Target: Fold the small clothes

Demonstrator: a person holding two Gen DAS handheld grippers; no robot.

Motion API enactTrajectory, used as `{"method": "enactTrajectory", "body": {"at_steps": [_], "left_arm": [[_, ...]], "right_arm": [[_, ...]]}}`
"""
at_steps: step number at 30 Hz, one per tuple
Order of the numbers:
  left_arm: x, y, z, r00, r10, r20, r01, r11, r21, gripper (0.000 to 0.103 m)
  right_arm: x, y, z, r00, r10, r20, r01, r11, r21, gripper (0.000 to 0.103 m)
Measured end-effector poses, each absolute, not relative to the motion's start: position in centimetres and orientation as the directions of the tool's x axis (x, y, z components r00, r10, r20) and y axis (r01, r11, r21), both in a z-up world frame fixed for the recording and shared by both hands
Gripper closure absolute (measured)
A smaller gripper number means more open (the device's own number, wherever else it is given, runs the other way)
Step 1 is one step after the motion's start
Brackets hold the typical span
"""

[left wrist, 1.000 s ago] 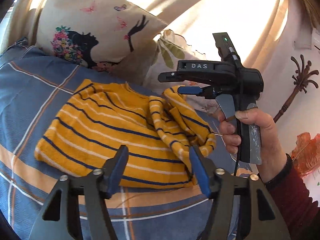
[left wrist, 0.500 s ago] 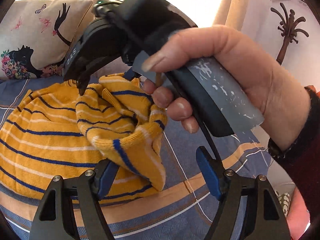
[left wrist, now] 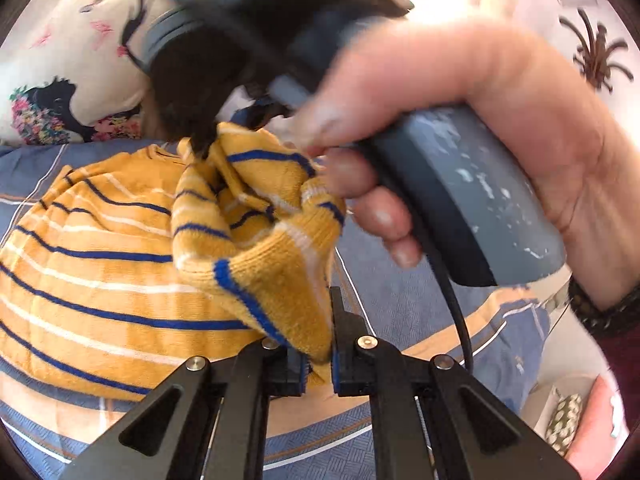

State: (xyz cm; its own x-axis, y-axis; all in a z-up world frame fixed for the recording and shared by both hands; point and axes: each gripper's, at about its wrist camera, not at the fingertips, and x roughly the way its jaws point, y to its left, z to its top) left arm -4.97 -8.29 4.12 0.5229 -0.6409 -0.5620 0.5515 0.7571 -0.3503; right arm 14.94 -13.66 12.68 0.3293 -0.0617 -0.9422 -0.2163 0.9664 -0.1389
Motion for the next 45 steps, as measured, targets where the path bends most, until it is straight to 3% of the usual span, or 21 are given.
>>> {"method": "enactTrajectory", "body": {"at_steps": [8, 11, 16, 18, 20, 22, 27, 29, 31, 33, 34, 37, 39, 40, 43, 45], "left_arm": [[-2.8, 2.2, 7.0, 0.627, -0.620, -0.471, 0.395, 0.775, -0.494, 0.096], [-1.8, 6.0, 6.2, 0.648, -0.590, -0.482, 0.315, 0.783, -0.536, 0.096], [-1.4, 10.1, 4.2, 0.633, -0.597, -0.492, 0.238, 0.755, -0.611, 0.094], [-1.5, 10.6, 4.2, 0.639, -0.595, -0.488, 0.240, 0.756, -0.608, 0.093], [-1.6, 10.8, 3.8, 0.647, -0.591, -0.481, 0.247, 0.760, -0.601, 0.092], [-2.2, 11.3, 3.3, 0.641, -0.591, -0.490, 0.248, 0.763, -0.597, 0.088], [-4.7, 12.6, 3.0, 0.610, -0.606, -0.510, 0.264, 0.763, -0.590, 0.087], [-5.5, 13.6, 3.6, 0.632, -0.579, -0.514, 0.263, 0.785, -0.560, 0.085], [-6.1, 14.8, 4.2, 0.655, -0.550, -0.517, 0.248, 0.804, -0.541, 0.070], [-5.9, 15.8, 4.2, 0.672, -0.525, -0.522, 0.232, 0.819, -0.525, 0.066], [-6.0, 16.2, 4.3, 0.680, -0.513, -0.524, 0.224, 0.826, -0.517, 0.066], [-6.3, 16.9, 4.2, 0.686, -0.493, -0.534, 0.202, 0.835, -0.512, 0.065], [-6.6, 17.1, 4.1, 0.686, -0.492, -0.537, 0.202, 0.837, -0.509, 0.065], [-6.5, 17.0, 4.1, 0.686, -0.490, -0.538, 0.204, 0.839, -0.504, 0.065], [-6.4, 16.9, 4.0, 0.687, -0.487, -0.540, 0.214, 0.845, -0.490, 0.065], [-6.5, 17.0, 4.0, 0.684, -0.494, -0.537, 0.218, 0.841, -0.496, 0.065]], "right_arm": [[17.0, -8.7, 17.6, 0.433, 0.162, -0.887, -0.221, 0.973, 0.070, 0.086], [18.4, -5.3, 16.3, 0.410, 0.229, -0.883, -0.239, 0.961, 0.139, 0.093], [20.0, -1.9, 12.2, 0.340, 0.335, -0.879, -0.252, 0.933, 0.258, 0.090], [20.0, -2.0, 11.3, 0.321, 0.402, -0.858, -0.256, 0.908, 0.330, 0.085], [19.6, -3.2, 11.9, 0.345, 0.469, -0.813, -0.250, 0.881, 0.402, 0.060], [18.8, -5.0, 13.3, 0.411, 0.483, -0.773, -0.230, 0.876, 0.424, 0.052], [17.1, -7.2, 15.4, 0.460, 0.431, -0.776, -0.251, 0.902, 0.352, 0.055], [16.4, -6.6, 15.0, 0.436, 0.394, -0.809, -0.284, 0.913, 0.291, 0.078], [15.9, -5.2, 14.1, 0.413, 0.383, -0.826, -0.327, 0.909, 0.258, 0.078], [15.8, -4.9, 13.4, 0.397, 0.392, -0.830, -0.357, 0.899, 0.253, 0.078], [15.9, -4.4, 13.2, 0.396, 0.399, -0.827, -0.359, 0.896, 0.261, 0.076], [16.5, -2.8, 12.3, 0.364, 0.407, -0.838, -0.348, 0.894, 0.283, 0.040], [16.4, -1.1, 11.6, 0.362, 0.316, -0.877, -0.365, 0.914, 0.179, 0.039], [16.2, -0.2, 11.0, 0.361, 0.253, -0.898, -0.378, 0.920, 0.107, 0.039], [15.3, 1.0, 9.6, 0.356, 0.102, -0.929, -0.403, 0.914, -0.054, 0.074], [15.1, 0.7, 10.3, 0.366, 0.124, -0.922, -0.396, 0.918, -0.033, 0.085]]}}
